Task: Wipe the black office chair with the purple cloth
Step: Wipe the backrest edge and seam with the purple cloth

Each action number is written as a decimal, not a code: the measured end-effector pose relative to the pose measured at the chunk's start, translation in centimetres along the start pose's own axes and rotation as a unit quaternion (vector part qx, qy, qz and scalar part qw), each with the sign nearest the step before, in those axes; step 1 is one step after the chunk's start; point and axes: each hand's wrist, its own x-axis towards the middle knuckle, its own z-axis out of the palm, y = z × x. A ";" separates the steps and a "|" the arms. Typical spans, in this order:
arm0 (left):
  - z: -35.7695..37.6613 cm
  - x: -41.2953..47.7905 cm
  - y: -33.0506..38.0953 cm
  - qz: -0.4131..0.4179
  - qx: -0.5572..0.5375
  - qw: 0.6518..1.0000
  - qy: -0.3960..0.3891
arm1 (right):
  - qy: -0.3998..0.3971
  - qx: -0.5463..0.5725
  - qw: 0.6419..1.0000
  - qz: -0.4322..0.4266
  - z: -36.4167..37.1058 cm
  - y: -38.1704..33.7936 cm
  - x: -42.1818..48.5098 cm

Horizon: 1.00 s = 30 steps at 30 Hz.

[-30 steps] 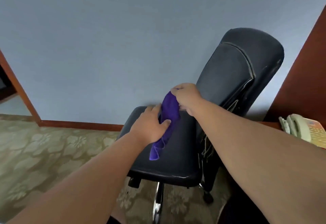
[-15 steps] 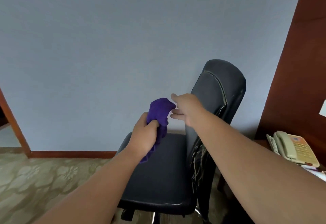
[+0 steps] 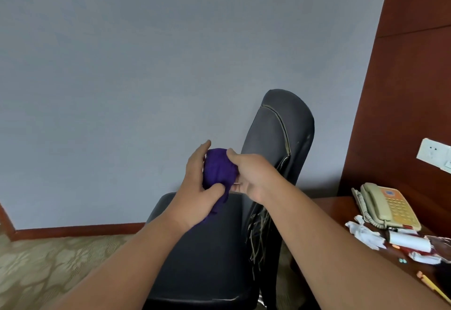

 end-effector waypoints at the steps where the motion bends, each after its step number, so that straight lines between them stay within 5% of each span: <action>1: 0.2 0.3 0.2 0.001 -0.009 1.000 -0.007 | -0.012 0.017 1.000 0.003 -0.2 0.1 -0.1; 7: 1.3 1.4 1.2 -0.044 -0.071 0.997 0.008 | -0.047 0.145 0.988 0.009 -0.5 1.1 -0.8; 10: 2.4 1.5 1.6 -0.098 -0.110 0.989 -0.011 | 0.007 0.159 0.987 -0.035 -0.6 2.3 -0.5; 13: 3.6 2.1 1.4 -0.095 -0.044 0.994 0.029 | 0.133 -0.012 0.983 -0.128 -0.8 2.6 -0.9; 17: 3.9 3.1 1.2 -0.053 -0.055 0.994 0.078 | 0.191 -0.343 0.888 -0.238 -2.5 -0.5 -2.6; 24: 5.9 4.9 2.7 0.035 0.059 0.998 -0.009 | 0.287 -0.408 0.783 -0.371 -6.0 -9.1 -4.5; 30: 7.8 6.3 4.6 0.085 0.145 0.984 -0.064 | 0.325 -0.482 0.746 -0.325 -8.6 -10.0 -2.3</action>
